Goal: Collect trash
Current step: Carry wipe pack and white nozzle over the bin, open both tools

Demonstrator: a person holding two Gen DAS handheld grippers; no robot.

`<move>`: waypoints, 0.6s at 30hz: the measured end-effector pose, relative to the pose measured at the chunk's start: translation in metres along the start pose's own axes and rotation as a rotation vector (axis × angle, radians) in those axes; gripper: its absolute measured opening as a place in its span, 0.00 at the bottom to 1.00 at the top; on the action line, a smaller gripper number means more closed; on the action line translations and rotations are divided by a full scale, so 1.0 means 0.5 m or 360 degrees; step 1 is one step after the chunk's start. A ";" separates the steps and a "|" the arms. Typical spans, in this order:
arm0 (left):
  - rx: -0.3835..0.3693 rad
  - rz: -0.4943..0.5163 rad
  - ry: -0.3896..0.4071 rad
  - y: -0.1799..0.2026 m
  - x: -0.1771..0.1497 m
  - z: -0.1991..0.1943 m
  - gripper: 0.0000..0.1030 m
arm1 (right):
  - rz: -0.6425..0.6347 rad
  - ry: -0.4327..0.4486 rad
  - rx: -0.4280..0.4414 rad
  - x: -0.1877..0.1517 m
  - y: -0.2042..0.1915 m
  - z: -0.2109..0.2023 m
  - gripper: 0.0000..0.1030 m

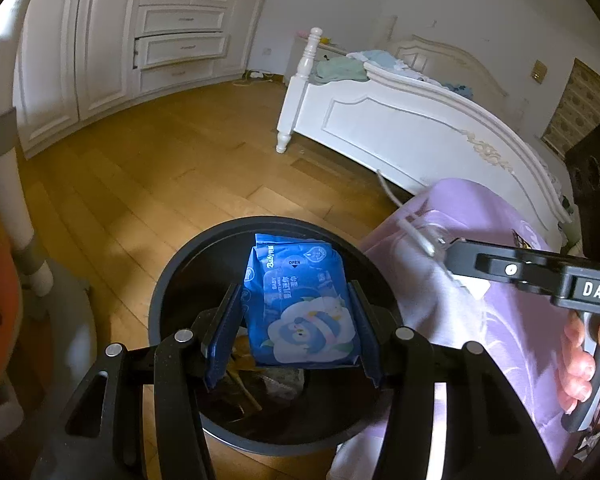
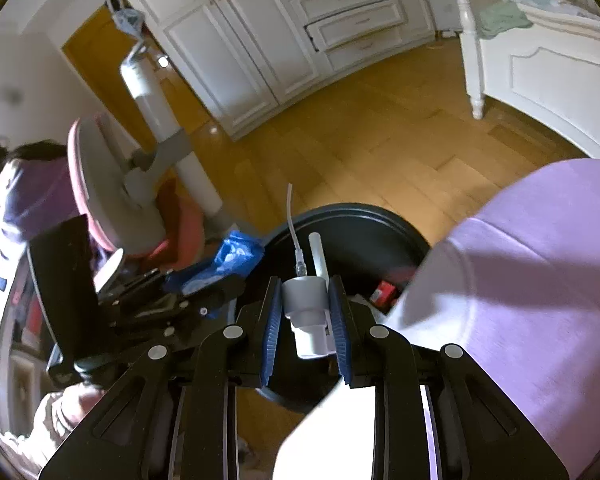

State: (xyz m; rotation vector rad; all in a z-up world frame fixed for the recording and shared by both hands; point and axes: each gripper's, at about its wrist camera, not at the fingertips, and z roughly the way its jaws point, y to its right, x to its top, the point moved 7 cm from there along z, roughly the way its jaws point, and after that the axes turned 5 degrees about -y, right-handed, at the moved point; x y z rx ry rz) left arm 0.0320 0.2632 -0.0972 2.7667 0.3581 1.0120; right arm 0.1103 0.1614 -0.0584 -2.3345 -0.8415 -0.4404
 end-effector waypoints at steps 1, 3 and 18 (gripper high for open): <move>0.0000 -0.0004 -0.0003 -0.003 0.001 0.003 0.51 | 0.0001 -0.0009 -0.0002 0.001 -0.001 0.009 0.24; -0.0005 -0.0014 -0.0010 -0.012 0.000 0.007 0.51 | 0.0003 -0.0025 -0.0006 0.007 -0.003 0.026 0.24; -0.0021 -0.0052 -0.0055 -0.029 -0.002 0.042 0.51 | -0.0011 -0.0084 -0.0029 0.017 -0.004 0.085 0.24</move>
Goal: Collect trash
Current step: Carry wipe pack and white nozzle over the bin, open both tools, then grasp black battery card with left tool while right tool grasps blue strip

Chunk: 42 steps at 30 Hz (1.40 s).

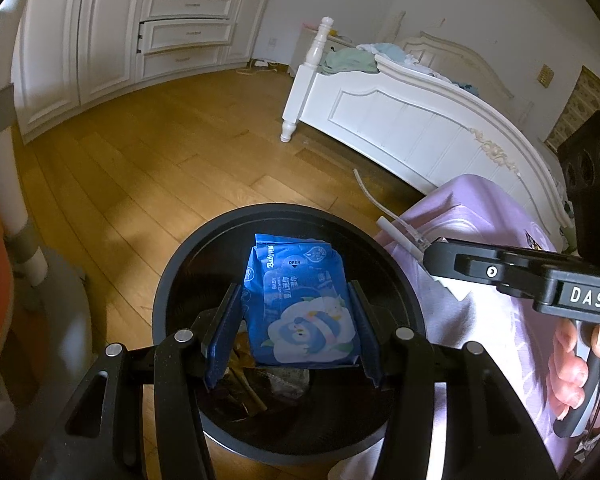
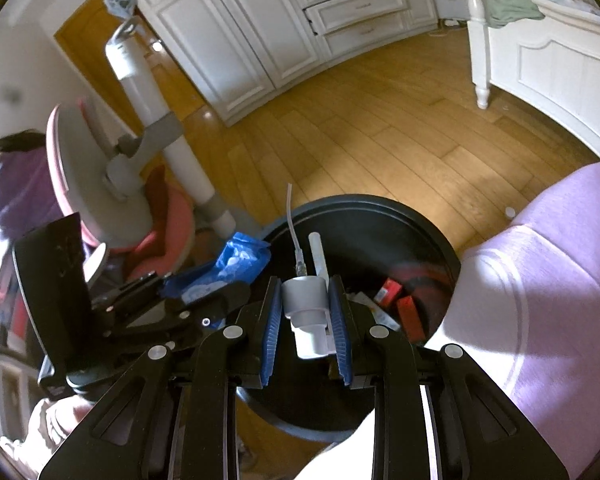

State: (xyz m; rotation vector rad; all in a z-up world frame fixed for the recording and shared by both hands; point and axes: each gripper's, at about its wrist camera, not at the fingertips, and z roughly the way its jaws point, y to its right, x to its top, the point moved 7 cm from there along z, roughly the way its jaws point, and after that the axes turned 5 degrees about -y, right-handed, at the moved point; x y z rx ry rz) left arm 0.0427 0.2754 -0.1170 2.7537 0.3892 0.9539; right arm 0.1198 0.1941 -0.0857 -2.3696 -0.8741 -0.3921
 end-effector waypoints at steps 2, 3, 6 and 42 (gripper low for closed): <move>-0.0001 -0.0002 -0.0003 -0.003 0.000 0.003 0.51 | -0.0003 -0.0003 -0.0006 0.001 0.000 0.005 0.24; -0.0003 -0.0002 -0.0005 -0.004 0.000 0.005 0.51 | -0.0005 -0.0005 -0.0013 0.000 0.000 0.008 0.24; -0.0002 0.0001 -0.0014 -0.002 0.000 0.007 0.51 | -0.0009 -0.0010 -0.0022 0.000 0.001 0.014 0.24; -0.0198 0.0441 -0.0069 0.385 0.025 0.031 0.75 | 0.0235 0.0405 -0.0238 -0.161 0.314 -0.341 0.52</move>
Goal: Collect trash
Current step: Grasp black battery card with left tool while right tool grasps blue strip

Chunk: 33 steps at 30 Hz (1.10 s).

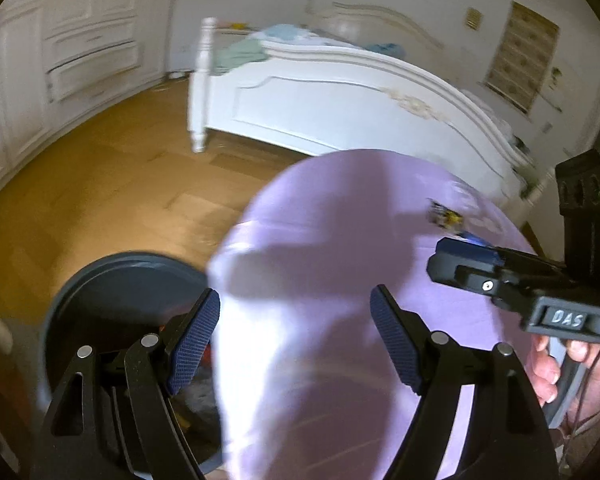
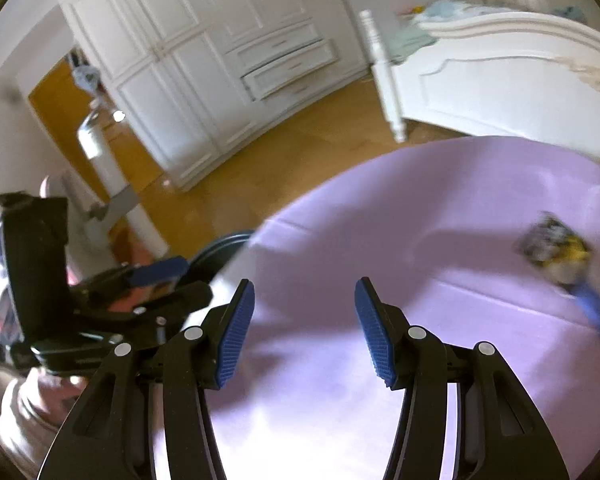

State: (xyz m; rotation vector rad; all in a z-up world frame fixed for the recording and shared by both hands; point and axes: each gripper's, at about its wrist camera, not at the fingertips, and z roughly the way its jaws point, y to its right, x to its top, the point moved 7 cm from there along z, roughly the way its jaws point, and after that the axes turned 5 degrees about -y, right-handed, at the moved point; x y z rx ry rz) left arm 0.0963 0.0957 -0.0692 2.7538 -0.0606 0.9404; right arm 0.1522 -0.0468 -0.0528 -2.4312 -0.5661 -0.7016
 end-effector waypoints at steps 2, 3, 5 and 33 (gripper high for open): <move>-0.0050 0.0044 -0.0016 0.048 0.015 0.018 0.90 | 0.0000 0.0018 -0.0066 -0.006 0.042 -0.025 0.52; -0.0060 0.0064 -0.0005 0.068 0.021 0.023 0.92 | -0.0002 0.0026 -0.0114 -0.011 0.071 -0.042 0.52; -0.0082 0.0128 -0.0006 0.116 0.039 0.042 0.93 | -0.0004 0.0036 -0.0203 -0.020 0.123 -0.069 0.52; -0.0061 0.0572 -0.0290 0.393 0.140 0.335 0.92 | -0.0266 -0.0239 -0.0458 -0.108 0.345 -0.109 0.18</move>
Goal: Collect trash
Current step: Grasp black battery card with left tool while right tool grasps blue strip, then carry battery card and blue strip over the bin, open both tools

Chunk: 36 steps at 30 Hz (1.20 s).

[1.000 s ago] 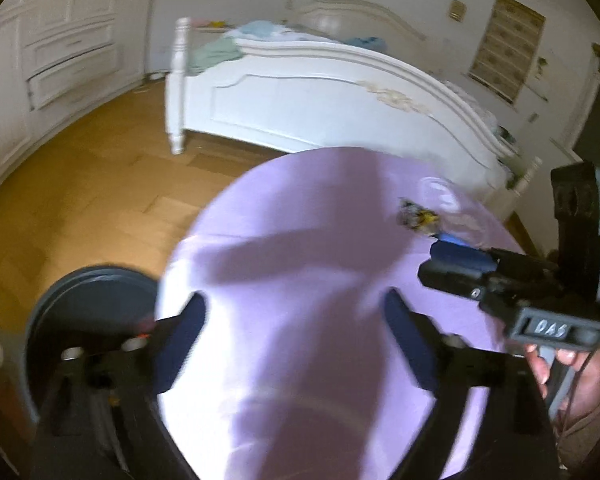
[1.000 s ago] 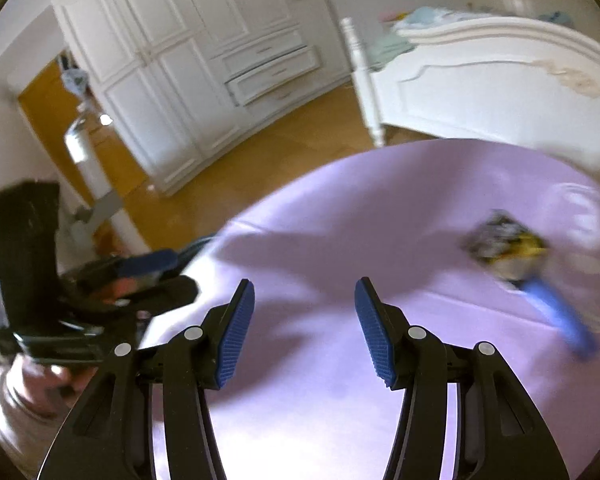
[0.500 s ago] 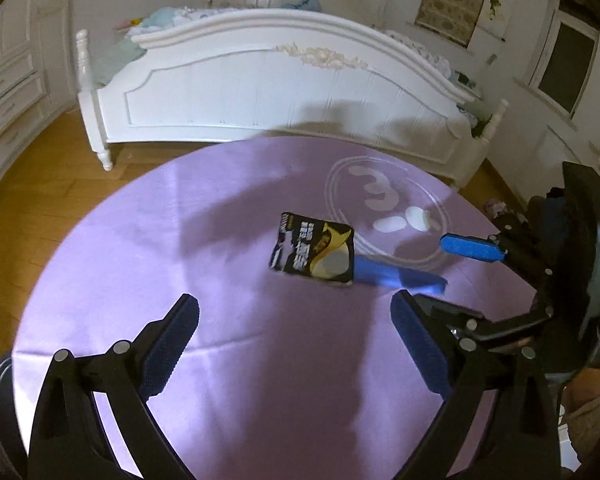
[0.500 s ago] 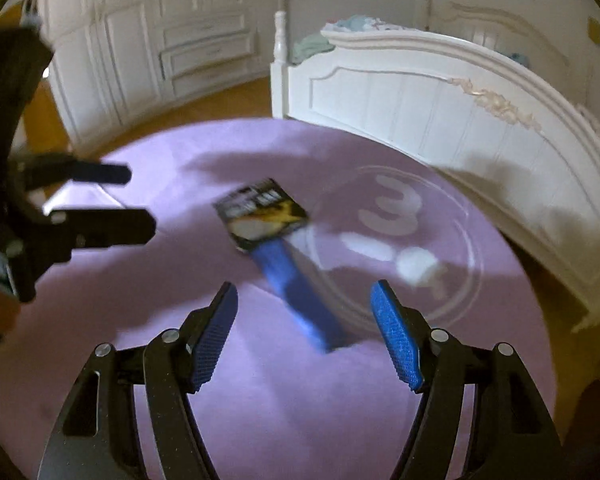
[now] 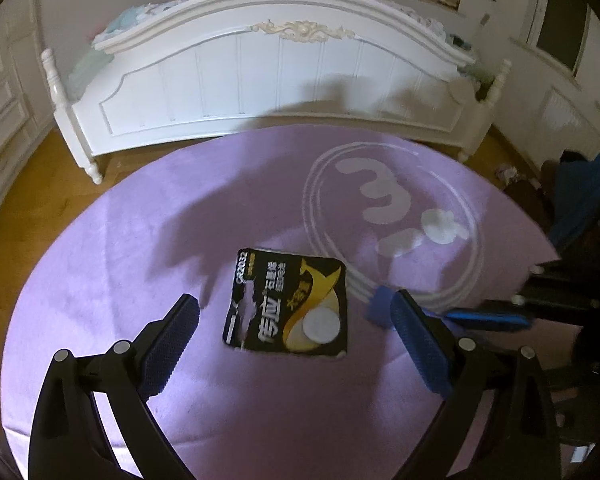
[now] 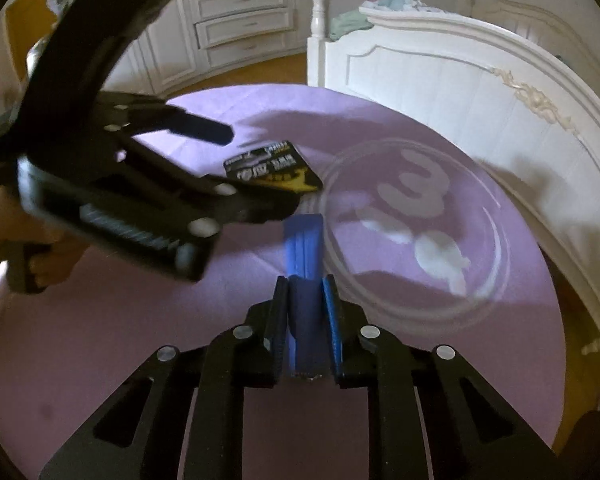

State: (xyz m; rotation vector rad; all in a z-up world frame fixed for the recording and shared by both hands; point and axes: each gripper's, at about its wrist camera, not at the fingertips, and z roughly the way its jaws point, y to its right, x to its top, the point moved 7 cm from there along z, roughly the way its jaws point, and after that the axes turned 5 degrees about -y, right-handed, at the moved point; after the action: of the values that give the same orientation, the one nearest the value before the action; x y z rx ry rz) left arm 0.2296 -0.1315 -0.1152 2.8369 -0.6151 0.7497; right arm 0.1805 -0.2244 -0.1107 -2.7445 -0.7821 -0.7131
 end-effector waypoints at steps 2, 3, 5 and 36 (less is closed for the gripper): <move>0.0021 0.0026 -0.0020 0.006 -0.002 0.015 0.88 | 0.0052 0.0009 0.0007 -0.020 0.012 -0.010 0.18; 0.0066 0.0062 0.0000 0.011 -0.003 0.017 0.87 | 0.0072 0.0015 0.0009 -0.026 0.017 -0.013 0.18; 0.0086 0.0094 0.0029 0.019 -0.003 0.016 0.85 | 0.0127 0.0033 0.0025 -0.042 0.025 -0.023 0.18; 0.0116 -0.0351 0.0353 -0.177 -0.237 -0.270 0.56 | 0.0326 0.0188 0.0360 -0.004 -0.189 -0.116 0.17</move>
State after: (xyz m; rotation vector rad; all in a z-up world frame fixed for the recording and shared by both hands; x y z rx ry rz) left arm 0.1136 0.0221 -0.0606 2.7687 -0.2427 1.0430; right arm 0.1051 -0.1639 -0.0561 -2.5069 -0.5126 -0.6898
